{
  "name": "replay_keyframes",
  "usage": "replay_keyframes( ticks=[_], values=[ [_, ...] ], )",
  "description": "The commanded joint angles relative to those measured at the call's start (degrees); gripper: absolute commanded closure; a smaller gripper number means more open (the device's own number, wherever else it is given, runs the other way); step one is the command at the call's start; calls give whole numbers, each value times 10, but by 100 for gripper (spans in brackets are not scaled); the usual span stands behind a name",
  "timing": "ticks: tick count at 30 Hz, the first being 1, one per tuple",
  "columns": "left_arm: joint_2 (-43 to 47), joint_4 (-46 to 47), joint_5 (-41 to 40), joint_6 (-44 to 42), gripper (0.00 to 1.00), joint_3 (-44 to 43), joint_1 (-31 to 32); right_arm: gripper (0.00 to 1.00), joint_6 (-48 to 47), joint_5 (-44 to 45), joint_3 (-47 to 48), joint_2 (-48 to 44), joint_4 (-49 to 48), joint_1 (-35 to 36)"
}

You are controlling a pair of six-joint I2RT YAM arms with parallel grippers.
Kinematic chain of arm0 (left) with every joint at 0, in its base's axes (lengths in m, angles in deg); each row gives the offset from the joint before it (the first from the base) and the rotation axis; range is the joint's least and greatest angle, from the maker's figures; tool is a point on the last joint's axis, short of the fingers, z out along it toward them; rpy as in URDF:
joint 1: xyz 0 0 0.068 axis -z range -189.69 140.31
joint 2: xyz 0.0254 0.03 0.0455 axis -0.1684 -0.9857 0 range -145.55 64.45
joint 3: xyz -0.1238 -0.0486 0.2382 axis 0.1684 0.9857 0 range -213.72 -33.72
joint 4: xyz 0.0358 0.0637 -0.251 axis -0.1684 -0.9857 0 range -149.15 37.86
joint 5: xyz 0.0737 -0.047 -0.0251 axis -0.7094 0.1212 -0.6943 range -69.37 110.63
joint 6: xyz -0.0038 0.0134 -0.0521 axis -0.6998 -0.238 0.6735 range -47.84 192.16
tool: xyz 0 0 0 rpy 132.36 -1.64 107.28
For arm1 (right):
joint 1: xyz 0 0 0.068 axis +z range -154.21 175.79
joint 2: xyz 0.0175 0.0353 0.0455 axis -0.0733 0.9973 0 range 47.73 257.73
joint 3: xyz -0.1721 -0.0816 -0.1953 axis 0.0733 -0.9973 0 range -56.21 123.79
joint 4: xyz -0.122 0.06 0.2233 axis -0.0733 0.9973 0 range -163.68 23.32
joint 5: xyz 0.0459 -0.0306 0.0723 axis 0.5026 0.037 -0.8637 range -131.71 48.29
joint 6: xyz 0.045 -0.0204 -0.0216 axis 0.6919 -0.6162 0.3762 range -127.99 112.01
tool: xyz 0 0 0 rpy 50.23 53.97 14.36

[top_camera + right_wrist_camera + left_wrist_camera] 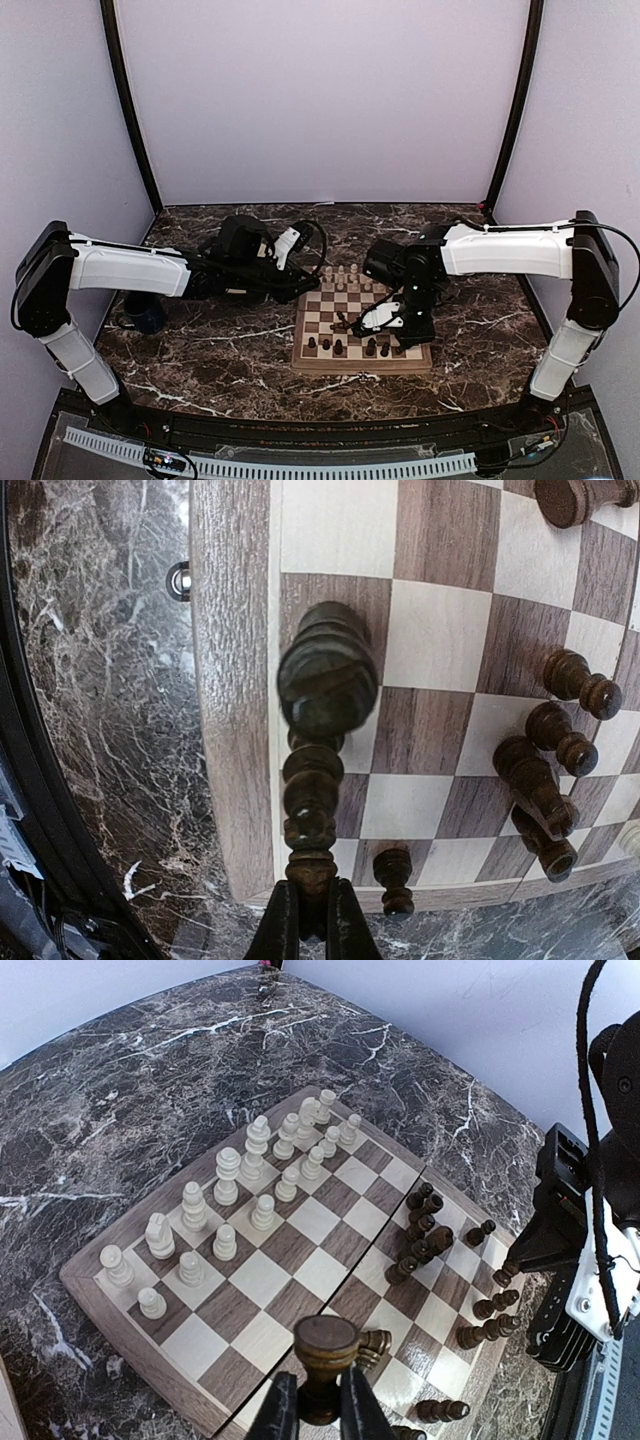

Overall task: Set up the chess pieces on the board
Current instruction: Place the knight at b8.

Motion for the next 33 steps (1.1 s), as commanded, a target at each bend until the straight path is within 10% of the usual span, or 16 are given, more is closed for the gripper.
replay_keyframes(
  ticks=[1,17,33],
  values=[
    [14,13,11,7,99,10,-3,95,5,-2,0,5,1,10],
    [14,13,12,7,99,11,-3,71,12,11,-4,10,-10,15],
    [10,15,16,5,99,9,-3,74,18,-47,10,16,-14,16]
  ],
)
